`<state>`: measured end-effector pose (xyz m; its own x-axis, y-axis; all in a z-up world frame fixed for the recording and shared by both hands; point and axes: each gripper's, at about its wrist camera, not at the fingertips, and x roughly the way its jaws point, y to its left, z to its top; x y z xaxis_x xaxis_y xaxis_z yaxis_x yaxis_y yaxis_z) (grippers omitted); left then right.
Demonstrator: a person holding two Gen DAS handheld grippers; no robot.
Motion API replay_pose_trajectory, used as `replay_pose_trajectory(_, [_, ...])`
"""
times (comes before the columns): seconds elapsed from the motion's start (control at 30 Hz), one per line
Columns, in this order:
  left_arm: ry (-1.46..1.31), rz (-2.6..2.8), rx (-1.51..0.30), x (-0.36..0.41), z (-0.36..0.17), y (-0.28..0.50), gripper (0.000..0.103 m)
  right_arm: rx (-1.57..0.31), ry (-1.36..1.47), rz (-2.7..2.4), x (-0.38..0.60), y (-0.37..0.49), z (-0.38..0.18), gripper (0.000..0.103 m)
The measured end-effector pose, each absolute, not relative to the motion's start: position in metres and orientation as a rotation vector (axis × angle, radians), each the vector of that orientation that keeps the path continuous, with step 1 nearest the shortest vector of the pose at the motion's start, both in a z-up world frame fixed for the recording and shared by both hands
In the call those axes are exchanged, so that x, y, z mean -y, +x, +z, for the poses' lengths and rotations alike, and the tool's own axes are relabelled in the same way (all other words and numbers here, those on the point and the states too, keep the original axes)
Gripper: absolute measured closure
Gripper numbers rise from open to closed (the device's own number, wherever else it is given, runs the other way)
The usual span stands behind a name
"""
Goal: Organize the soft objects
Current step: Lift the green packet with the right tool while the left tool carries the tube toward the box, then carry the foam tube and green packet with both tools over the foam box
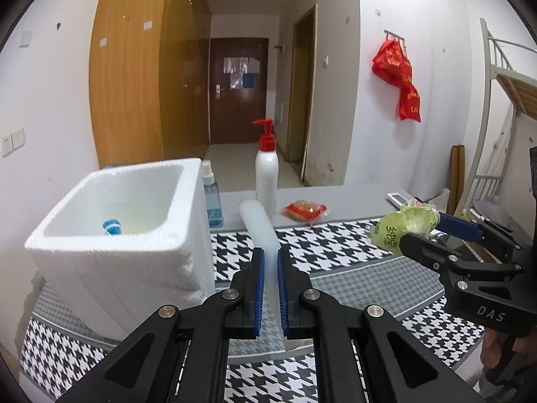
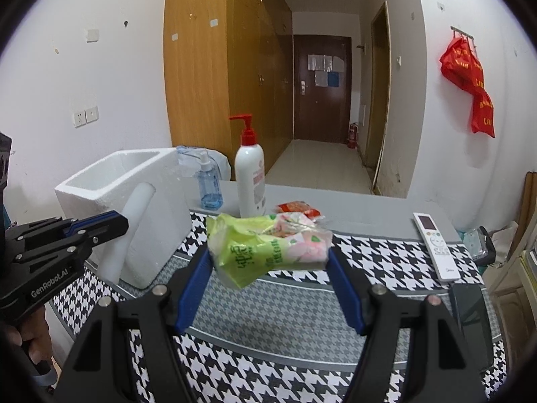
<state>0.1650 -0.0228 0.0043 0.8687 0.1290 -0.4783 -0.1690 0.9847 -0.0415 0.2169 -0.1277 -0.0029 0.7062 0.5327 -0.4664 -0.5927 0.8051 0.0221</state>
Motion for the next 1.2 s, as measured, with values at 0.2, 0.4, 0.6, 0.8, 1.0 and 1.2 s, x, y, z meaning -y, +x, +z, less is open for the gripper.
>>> replay_pose_trajectory(0.2, [-0.069, 0.143, -0.467, 0.016, 0.014, 0.163, 0.095, -0.446, -0.124, 0.637, 0.120, 0.211, 0.004, 0.029])
replay_pose_trajectory(0.4, [-0.063, 0.140, -0.445, 0.010, 0.020, 0.162, 0.095, -0.420, -0.120, 0.636, 0.117, 0.209, 0.012, 0.029])
replay_pose_trajectory(0.6, [-0.057, 0.135, -0.419, 0.006, 0.029, 0.155, 0.095, -0.402, -0.105, 0.645, 0.114, 0.205, 0.019, 0.029])
replay_pose_trajectory(0.8, [-0.058, 0.145, -0.387, -0.001, 0.041, 0.148, 0.095, -0.380, -0.106, 0.663, 0.106, 0.199, 0.027, 0.029])
replay_pose_trajectory(1.0, [-0.066, 0.145, -0.356, -0.009, 0.051, 0.142, 0.095, -0.360, -0.097, 0.677, 0.098, 0.196, 0.033, 0.029])
replay_pose_trajectory(1.2, [-0.061, 0.164, -0.326, -0.014, 0.060, 0.139, 0.095, -0.360, -0.081, 0.693, 0.092, 0.198, 0.035, 0.029])
